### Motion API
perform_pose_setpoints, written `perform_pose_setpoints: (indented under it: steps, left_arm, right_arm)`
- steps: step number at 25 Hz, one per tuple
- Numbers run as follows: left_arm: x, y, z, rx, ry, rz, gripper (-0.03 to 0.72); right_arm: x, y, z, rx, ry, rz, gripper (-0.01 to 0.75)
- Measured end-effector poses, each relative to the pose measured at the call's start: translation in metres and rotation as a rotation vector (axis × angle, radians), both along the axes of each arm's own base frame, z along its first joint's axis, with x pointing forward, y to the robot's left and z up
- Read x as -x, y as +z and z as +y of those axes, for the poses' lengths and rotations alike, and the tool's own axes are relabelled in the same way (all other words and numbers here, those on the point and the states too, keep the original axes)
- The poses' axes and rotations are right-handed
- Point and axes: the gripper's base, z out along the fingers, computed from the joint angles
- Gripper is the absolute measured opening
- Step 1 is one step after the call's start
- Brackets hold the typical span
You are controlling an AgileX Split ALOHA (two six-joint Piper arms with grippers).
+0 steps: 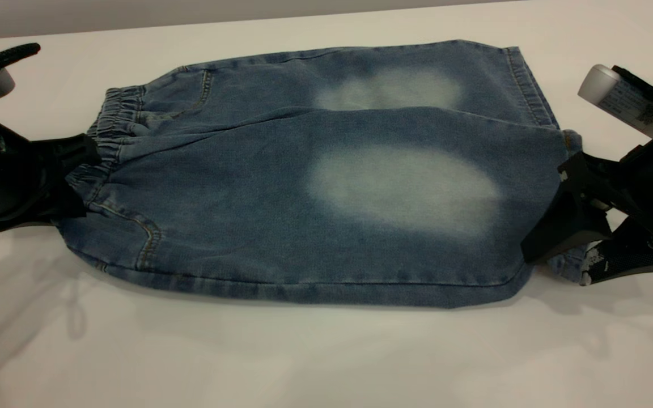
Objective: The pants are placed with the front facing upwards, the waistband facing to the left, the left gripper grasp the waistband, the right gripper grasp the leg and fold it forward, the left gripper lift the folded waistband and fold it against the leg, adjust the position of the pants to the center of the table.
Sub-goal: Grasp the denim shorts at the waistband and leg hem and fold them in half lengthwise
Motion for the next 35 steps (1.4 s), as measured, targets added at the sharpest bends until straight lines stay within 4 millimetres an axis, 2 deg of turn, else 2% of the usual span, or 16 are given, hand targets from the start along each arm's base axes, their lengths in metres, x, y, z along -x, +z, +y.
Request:
perform_pose_setpoints:
  steps: [6,13,20,28,32,35]
  left_arm:
    - [0.000,0.000,0.000,0.000,0.000,0.000,0.123]
    - [0.000,0.000,0.000,0.000,0.000,0.000,0.123]
    - [0.000,0.000,0.000,-0.008,-0.025,-0.001,0.123]
    - [0.000,0.001,-0.001,-0.006,-0.025,-0.008,0.123]
    - [-0.003,0.013,-0.001,-0.001,-0.025,-0.056,0.123]
    - [-0.005,0.029,-0.001,0.002,-0.030,-0.107,0.123]
  right_arm:
    - [0.000,0.000,-0.001,0.009,0.009,-0.009,0.179]
    - [-0.001,-0.001,-0.002,0.026,0.009,-0.016,0.016]
    - [-0.004,0.007,-0.003,0.039,0.004,-0.054,0.006]
    - [-0.009,0.034,-0.002,0.022,0.007,-0.156,0.008]
    - [-0.018,0.053,0.001,-0.007,0.022,-0.227,0.008]
    - [-0.023,0.059,0.003,-0.032,0.033,-0.249,0.008]
